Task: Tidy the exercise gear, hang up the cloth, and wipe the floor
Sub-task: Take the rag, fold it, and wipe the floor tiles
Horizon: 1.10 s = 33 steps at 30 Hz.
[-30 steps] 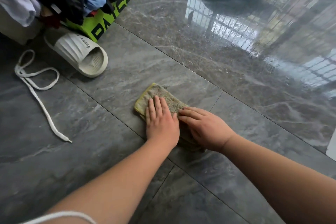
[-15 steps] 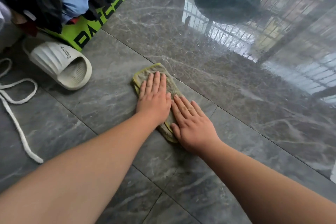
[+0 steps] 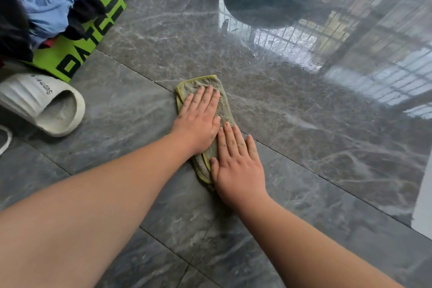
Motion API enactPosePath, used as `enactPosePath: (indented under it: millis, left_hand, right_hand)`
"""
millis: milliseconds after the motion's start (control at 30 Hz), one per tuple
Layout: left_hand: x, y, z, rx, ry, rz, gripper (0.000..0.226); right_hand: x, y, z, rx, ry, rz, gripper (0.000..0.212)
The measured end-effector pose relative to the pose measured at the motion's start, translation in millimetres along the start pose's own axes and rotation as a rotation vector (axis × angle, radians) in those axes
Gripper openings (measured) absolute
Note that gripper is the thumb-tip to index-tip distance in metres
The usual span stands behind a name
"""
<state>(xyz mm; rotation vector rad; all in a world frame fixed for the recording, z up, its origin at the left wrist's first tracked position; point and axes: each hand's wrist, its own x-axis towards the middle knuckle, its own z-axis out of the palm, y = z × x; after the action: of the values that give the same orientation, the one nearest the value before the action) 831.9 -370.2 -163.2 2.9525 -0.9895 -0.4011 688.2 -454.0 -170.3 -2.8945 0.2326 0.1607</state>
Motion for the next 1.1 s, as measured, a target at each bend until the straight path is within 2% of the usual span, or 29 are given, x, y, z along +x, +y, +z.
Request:
enactPosePath:
  millis: [633, 933, 1100]
  left_hand:
    - [56, 104, -2, 0.071, 0.000, 0.284, 0.065]
    - [58, 160, 0, 0.080, -0.042, 0.394, 0.065]
    - [57, 166, -1, 0.089, -0.064, 0.431, 0.065]
  right_hand:
    - [-25, 80, -10, 0.042, 0.062, 0.279, 0.067]
    - [-56, 110, -18, 0.026, 0.039, 0.410, 0.068]
    - [-61, 113, -26, 0.060, 0.032, 0.428, 0.067]
